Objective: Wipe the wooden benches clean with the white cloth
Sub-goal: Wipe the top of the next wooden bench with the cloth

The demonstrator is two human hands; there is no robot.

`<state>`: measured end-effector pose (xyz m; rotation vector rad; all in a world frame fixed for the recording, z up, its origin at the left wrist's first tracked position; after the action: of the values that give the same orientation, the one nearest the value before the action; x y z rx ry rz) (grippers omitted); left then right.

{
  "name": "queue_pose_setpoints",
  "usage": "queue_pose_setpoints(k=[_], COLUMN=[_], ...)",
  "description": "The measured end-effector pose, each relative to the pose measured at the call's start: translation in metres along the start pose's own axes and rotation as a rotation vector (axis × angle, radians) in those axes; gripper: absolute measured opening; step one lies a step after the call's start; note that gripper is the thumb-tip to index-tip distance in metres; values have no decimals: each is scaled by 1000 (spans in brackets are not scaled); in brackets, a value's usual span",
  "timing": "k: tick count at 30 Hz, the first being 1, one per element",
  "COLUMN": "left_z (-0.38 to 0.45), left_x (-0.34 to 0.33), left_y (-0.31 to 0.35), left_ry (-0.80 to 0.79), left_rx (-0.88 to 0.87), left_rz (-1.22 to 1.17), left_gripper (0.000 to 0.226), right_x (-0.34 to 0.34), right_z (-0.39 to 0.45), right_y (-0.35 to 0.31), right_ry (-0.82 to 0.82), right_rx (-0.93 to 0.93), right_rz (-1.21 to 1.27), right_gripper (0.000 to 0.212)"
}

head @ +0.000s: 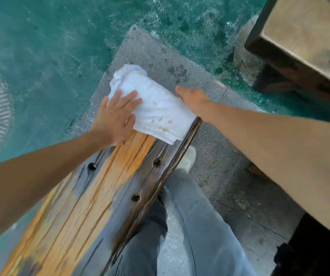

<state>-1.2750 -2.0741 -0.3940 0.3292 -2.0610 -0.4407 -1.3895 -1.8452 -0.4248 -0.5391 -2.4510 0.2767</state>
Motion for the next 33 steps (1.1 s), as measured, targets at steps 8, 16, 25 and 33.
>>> queue_pose_setpoints(k=[8,16,25,33], left_z=[126,210,287,346], left_x=[54,51,62,67], left_y=[1,34,236,385], left_ry=[106,-481,-518,-337], left_rx=[365,441,-19,-212], left_rz=[24,190,-18,-87], left_gripper=[65,59,43,36], right_x=[26,128,303,375], right_z=[29,22,3,-39], right_y=[24,51,175,302], right_ry=[-255,-384,-239,282], right_rx=[103,384,218,-86], right_rz=[146,-67,-404,-251], right_gripper=[55,30,13,22])
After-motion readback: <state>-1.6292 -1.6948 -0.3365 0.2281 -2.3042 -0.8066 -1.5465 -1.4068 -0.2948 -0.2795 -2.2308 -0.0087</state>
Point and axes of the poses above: each hand's wrist, its own z-axis towards the middle knuckle, its own x-axis out of the back of the hand, y = z × x, the point moved 3 cm from there along z, towards the middle knuckle, and after that the axes turned 4 degrees about -z, right-handed, at the moved point
